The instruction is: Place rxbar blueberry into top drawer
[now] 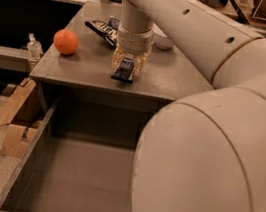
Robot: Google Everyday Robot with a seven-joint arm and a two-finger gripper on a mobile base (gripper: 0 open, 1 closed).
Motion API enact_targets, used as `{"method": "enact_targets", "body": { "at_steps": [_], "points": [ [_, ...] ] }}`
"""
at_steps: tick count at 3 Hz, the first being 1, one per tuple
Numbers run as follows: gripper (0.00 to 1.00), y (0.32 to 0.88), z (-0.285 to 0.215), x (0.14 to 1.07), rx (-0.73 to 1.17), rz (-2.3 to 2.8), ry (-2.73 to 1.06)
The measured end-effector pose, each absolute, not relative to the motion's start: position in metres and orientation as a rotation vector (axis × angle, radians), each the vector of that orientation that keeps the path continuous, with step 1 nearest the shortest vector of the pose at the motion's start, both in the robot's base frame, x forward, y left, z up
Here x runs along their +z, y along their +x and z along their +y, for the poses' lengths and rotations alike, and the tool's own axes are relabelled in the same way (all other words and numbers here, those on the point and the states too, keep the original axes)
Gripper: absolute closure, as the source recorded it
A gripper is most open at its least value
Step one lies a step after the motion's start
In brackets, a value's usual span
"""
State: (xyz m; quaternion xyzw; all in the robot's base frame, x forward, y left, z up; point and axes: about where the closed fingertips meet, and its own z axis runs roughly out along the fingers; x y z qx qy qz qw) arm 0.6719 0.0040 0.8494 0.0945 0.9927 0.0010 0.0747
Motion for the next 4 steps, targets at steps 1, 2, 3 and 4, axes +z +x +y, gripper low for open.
{"method": "enact_targets", "body": {
  "at_steps": [1, 2, 3, 4],
  "points": [
    [1.00, 0.640, -0.009, 0.882, 0.061, 2.898, 0.227],
    [1.00, 0.594, -0.032, 0.899, 0.209, 2.840, 0.146],
    [1.00, 0.553, -0.061, 0.873, 0.401, 2.825, 0.087],
    [1.00, 0.525, -0.081, 0.837, 0.547, 2.831, 0.049]
  ]
}}
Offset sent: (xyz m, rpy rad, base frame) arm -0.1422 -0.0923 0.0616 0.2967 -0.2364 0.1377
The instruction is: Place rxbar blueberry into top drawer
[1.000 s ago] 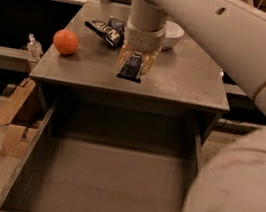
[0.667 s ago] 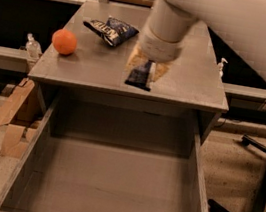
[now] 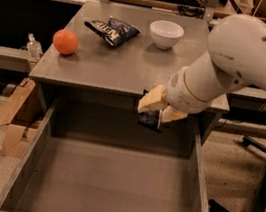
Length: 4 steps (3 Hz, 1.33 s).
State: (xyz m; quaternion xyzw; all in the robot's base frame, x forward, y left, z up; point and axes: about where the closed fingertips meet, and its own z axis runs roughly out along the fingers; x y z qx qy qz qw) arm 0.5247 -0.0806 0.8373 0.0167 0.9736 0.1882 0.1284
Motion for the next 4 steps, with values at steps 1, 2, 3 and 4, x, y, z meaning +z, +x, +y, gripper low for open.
{"method": "enact_targets", "body": {
  "at_steps": [1, 2, 3, 4],
  "points": [
    [1.00, 0.495, -0.083, 0.800, 0.565, 2.872, -0.149],
    [1.00, 0.478, -0.067, 0.764, 0.465, 2.920, -0.371],
    [1.00, 0.481, -0.072, 0.762, 0.412, 2.913, -0.404],
    [1.00, 0.481, -0.071, 0.762, 0.415, 2.913, -0.404]
  ]
}}
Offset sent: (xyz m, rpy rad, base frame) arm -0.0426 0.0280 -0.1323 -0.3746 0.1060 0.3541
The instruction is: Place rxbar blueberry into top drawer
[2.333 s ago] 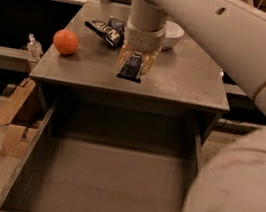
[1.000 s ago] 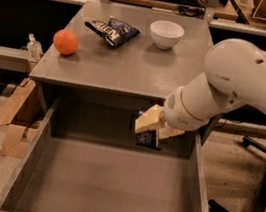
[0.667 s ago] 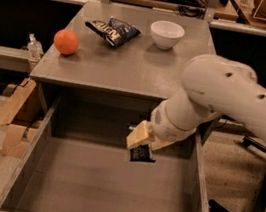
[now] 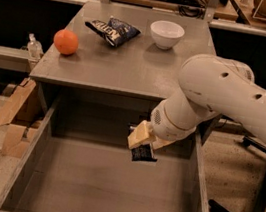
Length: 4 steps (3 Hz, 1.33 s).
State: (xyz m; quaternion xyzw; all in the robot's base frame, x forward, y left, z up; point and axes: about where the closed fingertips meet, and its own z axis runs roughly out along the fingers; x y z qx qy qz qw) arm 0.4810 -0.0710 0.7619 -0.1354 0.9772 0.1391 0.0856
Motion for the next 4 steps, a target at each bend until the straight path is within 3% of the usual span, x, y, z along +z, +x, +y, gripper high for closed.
{"method": "enact_targets", "body": {
  "at_steps": [2, 4],
  "points": [
    [1.00, 0.4900, -0.0661, 0.7078, 0.434, 2.882, -0.352],
    [0.58, 0.4889, -0.0656, 0.7097, 0.431, 2.878, -0.356]
  ]
}}
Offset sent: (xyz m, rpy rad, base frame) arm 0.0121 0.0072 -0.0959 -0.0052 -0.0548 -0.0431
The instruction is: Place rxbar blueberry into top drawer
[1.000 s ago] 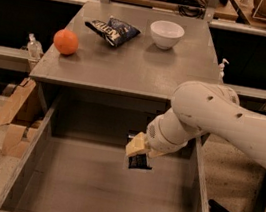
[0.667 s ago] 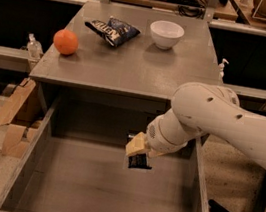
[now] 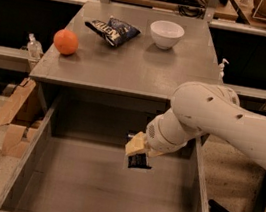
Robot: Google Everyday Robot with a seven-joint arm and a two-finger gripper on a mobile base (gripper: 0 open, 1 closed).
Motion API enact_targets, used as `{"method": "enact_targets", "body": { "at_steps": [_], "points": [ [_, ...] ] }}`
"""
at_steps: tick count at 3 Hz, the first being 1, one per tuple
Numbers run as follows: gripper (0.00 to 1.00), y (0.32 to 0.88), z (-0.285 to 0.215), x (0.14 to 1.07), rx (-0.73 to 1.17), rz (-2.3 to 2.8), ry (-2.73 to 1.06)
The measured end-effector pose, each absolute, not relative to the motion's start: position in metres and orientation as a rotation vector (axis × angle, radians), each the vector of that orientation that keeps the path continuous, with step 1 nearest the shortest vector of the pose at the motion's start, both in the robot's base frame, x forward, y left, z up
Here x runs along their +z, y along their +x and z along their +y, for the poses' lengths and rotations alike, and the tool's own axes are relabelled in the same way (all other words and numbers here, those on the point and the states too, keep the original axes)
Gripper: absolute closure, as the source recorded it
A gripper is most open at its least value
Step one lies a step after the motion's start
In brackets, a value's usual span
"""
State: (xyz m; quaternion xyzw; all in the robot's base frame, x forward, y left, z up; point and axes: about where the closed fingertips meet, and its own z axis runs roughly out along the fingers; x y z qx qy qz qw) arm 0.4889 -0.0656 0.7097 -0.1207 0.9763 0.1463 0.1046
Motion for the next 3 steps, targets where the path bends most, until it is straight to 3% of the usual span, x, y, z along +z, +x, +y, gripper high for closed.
{"method": "enact_targets", "body": {
  "at_steps": [2, 3],
  "points": [
    [0.12, 0.4879, -0.0652, 0.7115, 0.429, 2.875, -0.360],
    [0.00, 0.4875, -0.0649, 0.7122, 0.427, 2.874, -0.361]
  ]
}}
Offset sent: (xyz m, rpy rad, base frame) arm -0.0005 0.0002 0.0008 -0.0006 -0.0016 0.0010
